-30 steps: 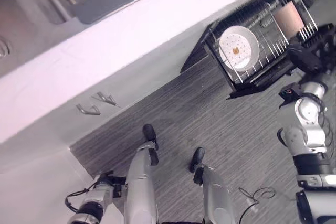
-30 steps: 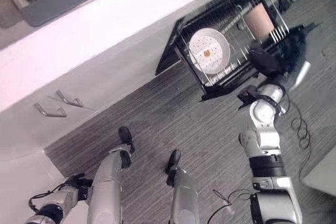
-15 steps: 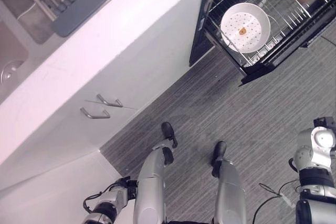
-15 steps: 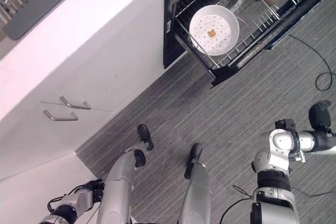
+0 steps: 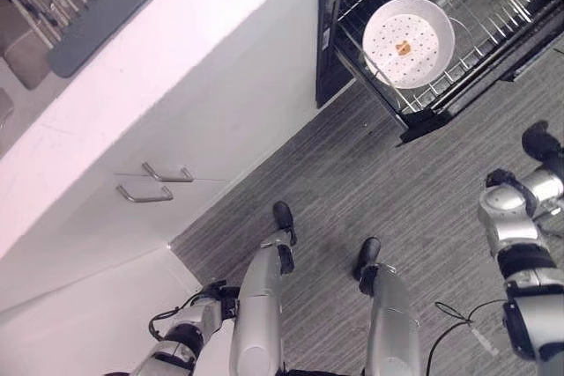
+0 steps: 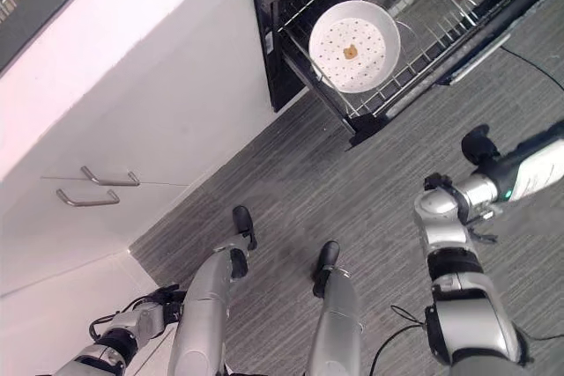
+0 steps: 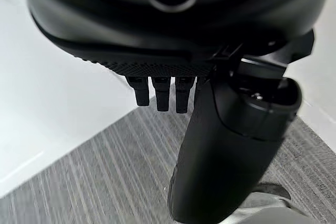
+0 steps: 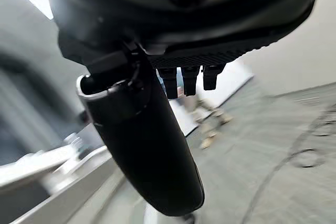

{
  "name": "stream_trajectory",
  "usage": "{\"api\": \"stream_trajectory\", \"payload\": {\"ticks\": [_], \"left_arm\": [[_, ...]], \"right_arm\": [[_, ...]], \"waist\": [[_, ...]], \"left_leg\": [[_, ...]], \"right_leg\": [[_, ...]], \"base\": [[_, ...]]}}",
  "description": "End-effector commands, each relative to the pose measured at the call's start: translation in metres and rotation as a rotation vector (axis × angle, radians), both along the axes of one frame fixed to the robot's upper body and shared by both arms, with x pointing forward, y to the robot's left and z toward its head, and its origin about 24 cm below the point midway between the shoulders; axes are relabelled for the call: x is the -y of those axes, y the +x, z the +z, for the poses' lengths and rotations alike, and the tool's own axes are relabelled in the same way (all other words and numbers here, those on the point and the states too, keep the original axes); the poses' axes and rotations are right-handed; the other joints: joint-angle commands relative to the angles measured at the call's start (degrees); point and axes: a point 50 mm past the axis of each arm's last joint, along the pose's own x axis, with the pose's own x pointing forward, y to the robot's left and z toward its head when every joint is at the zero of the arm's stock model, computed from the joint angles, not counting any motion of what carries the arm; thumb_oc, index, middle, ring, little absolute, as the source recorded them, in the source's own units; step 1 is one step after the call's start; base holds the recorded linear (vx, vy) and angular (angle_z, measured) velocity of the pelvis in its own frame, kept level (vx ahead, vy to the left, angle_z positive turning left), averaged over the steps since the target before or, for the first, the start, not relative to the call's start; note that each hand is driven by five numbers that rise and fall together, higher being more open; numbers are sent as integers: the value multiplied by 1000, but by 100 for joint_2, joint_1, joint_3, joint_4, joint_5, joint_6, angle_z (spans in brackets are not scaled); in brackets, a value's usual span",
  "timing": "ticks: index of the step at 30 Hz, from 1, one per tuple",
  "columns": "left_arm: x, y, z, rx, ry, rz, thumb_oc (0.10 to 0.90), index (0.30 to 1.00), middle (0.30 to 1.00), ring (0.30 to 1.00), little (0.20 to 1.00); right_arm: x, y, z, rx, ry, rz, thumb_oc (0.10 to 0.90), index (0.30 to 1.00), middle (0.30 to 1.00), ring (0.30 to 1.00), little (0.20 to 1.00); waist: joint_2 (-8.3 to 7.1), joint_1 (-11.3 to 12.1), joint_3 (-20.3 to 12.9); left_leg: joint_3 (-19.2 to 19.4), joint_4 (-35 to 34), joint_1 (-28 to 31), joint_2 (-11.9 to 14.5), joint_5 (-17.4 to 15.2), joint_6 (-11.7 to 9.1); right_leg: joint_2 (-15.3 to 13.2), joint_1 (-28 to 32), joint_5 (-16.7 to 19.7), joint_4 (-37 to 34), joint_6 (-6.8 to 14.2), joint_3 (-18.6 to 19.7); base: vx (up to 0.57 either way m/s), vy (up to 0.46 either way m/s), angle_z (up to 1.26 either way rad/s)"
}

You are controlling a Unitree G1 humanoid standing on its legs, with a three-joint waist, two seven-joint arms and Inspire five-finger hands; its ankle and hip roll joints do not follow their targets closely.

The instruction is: Place the dishes in the dishwasher.

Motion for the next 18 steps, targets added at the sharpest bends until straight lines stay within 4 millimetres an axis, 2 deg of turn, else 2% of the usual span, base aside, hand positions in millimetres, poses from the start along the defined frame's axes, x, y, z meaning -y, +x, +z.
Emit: {"api": "stream_trajectory", "payload": {"ticks": [1,3,4,6,11,12,18], "left_arm": [[-8,-34,-19,-133,31,-2,800,900,900,900,900],[-10,-36,-20,-132,29,-3,800,900,900,900,900],[-10,-36,-20,-132,29,-3,800,900,900,900,900],[-14,-39,-20,-135,31,-17,800,900,900,900,900],[-21,-44,-21,-142,18,-11,800,900,900,900,900],[-25,-47,-21,-145,11,0,800,900,900,900,900],[-38,-51,-19,-144,45,-5,800,900,900,900,900]], "right_arm": [[24,-18,57,127,-223,-94,800,900,900,900,900],[16,-13,72,133,-287,-69,800,900,900,900,900],[16,-13,72,133,-287,-69,800,900,900,900,900],[10,-7,86,117,-346,-37,800,900,900,900,900],[-3,2,106,88,-451,-9,800,900,900,900,900],[-12,5,119,103,-499,14,800,900,900,900,900],[-33,11,146,145,-531,73,800,900,900,900,900]], "waist": [[108,21,-111],[116,95,-111],[116,95,-111],[135,178,-111],[126,314,-111],[99,377,-111],[-38,566,-111]], "left_leg": [[-260,-526,251,-245,-392,-387],[-296,-530,222,-253,-373,-394],[-296,-530,222,-253,-373,-394],[-333,-529,198,-265,-355,-402],[-398,-584,198,-283,-304,-411],[-427,-574,179,-276,-297,-414],[-490,-618,188,-251,-288,-389]], "right_leg": [[173,-203,-749,889,-321,-330],[154,-218,-782,957,-335,-386],[154,-218,-782,957,-335,-386],[117,-217,-808,1018,-343,-443],[112,-162,-810,1012,-355,-526],[102,-145,-807,1026,-357,-579],[91,-36,-757,984,-326,-736]], "base": [[-7,-32,7],[-6,-20,9],[-1,-13,15],[5,-8,19],[10,-10,8],[22,-19,3],[19,-40,5]]}}
